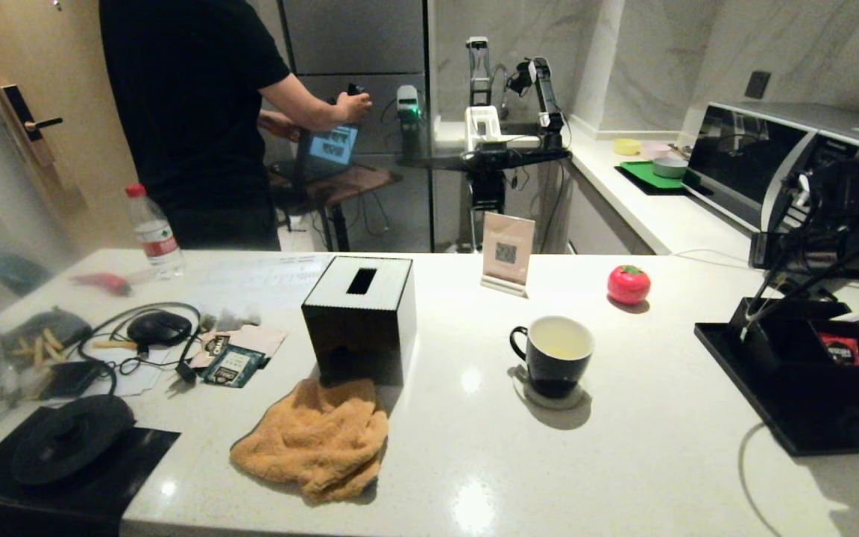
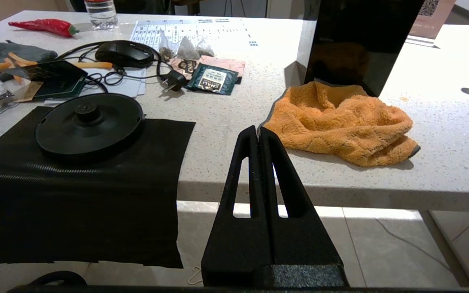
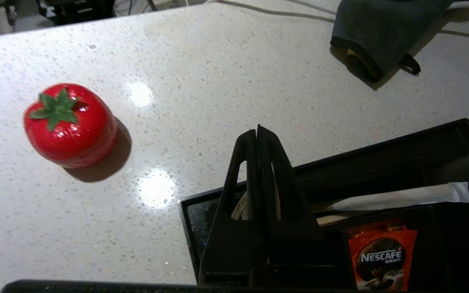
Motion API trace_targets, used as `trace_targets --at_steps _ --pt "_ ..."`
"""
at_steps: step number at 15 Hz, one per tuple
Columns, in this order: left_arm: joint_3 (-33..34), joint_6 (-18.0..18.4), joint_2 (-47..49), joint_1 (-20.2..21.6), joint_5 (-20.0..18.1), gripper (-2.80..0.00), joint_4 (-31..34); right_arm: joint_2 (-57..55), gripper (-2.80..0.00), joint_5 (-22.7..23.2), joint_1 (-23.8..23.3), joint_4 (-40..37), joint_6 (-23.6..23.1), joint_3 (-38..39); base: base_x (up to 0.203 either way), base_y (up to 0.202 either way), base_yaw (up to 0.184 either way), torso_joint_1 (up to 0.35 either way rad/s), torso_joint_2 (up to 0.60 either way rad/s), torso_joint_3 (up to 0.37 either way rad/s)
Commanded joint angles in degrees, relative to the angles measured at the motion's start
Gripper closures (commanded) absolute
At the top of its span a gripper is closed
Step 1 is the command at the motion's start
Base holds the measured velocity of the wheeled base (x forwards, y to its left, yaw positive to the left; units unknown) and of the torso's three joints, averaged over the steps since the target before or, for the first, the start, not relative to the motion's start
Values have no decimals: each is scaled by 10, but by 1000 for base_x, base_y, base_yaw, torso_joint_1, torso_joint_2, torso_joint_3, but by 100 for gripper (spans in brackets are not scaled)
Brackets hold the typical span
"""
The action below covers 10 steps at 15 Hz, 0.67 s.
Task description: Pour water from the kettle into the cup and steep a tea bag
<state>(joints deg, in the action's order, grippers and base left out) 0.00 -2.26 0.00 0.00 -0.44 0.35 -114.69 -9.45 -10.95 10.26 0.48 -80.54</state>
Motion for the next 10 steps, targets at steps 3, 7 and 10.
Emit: trace_targets --at_steps 3,7,10 --pt "0 0 0 0 0 0 0 30 0 -1 15 1 4 0 0 0 0 0 0 0" --pt "0 0 0 0 0 0 0 50 0 0 26 1 5 6 0 0 0 0 0 0" --pt "0 0 0 0 0 0 0 70 0 0 36 1 5 15 0 0 0 0 0 0"
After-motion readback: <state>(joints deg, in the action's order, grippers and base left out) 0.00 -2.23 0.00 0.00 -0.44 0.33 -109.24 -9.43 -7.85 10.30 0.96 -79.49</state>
